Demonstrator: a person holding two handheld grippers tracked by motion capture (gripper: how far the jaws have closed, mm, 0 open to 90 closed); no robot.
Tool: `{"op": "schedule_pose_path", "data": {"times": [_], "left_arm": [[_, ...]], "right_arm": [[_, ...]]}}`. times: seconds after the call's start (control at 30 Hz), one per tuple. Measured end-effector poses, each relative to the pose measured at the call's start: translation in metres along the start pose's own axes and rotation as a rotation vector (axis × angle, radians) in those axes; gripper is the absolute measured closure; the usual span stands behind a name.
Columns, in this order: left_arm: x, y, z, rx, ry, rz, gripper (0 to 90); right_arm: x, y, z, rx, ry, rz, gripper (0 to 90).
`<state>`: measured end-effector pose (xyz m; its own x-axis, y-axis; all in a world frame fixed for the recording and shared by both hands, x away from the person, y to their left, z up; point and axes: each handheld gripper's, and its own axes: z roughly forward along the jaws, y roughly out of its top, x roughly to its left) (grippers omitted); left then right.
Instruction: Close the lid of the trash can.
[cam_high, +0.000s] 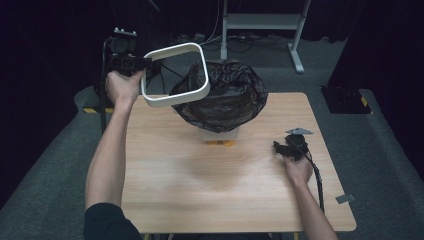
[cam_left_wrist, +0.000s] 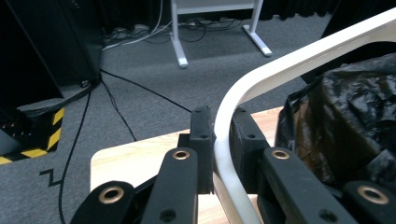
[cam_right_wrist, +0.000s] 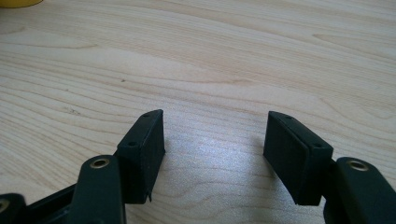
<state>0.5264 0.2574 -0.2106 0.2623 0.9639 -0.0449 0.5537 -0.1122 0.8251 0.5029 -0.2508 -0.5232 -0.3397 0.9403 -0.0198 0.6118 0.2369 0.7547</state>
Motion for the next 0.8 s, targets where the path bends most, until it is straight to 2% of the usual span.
{"op": "schedule_pose_path", "data": {"times": [0.2, 0.53, 0.67, 0.8], "left_arm": [[-0.014, 0.006, 0.013, 0.009, -0.025, 0.015, 80.7], [-0.031, 0.013, 0.026, 0.014, -0.057, 0.028, 80.7], [-0.038, 0.015, 0.031, 0.022, -0.06, 0.046, 80.6], [-0.041, 0.016, 0.037, 0.028, -0.071, 0.042, 80.7]], "right_arm": [[0.0, 0.0, 0.0, 0.001, 0.0, 0.003, 37.8], [0.0, 0.0, 0.0, 0.001, 0.001, 0.003, 37.8], [0.0, 0.0, 0.0, 0.001, 0.0, 0.003, 37.8], [0.0, 0.0, 0.0, 0.0, 0.001, 0.001, 37.9]]}}
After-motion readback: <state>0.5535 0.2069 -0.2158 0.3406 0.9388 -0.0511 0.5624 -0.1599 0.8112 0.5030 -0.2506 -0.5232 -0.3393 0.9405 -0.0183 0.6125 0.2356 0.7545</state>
